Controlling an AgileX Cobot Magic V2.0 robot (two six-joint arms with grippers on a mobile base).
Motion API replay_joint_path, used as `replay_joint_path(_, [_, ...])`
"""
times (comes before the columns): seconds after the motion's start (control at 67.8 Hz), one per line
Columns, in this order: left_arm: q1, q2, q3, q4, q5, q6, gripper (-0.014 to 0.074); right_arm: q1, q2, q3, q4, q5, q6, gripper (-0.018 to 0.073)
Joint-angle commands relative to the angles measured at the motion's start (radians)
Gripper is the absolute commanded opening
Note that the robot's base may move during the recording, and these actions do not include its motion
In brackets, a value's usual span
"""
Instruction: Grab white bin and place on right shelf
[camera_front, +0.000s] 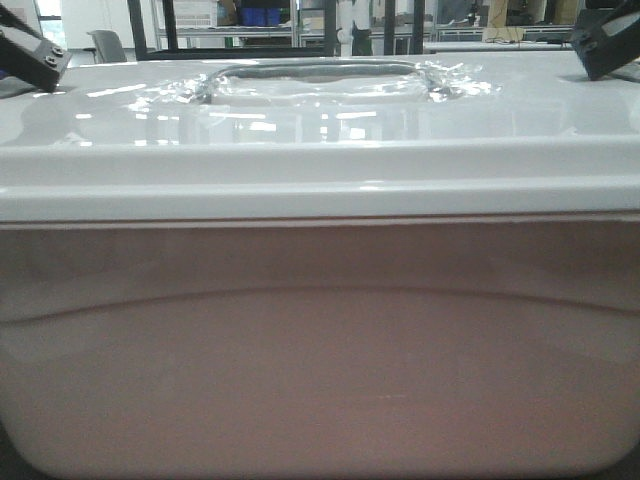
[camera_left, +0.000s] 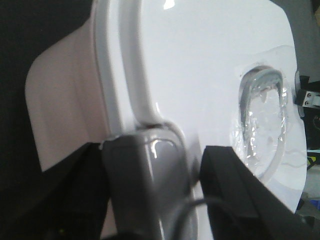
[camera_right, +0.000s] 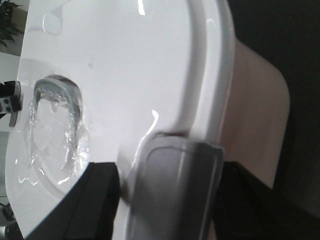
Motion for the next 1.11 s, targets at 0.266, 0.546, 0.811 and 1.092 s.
replay_joint_path(0.266, [-0.008,-0.019,-0.021,-0.060,0.030,0.015,0.0240,0.001,-0.020,-0.033,0.109,0.144,-0.018,0.0418])
replay_joint_path(0.546, [-0.008,-0.019,-0.021,-0.060,0.030,0.015,0.0239,0.001,-0.020,-0.033,0.109,0.144,-0.018,0.0305])
replay_joint_path(0.811, [-0.008,-0.019,-0.021,-0.065,0.030,0.015,0.0240,0.001,-0.020,-0.033,0.109,0.150,-0.018,0.0305])
replay_joint_path(1.092, [-0.008,-0.060,-0.055,-0.067,0.041,0.022,0.0240,0.001,-0.046,-0.033,0.147,0.161,-0.089,0.0305])
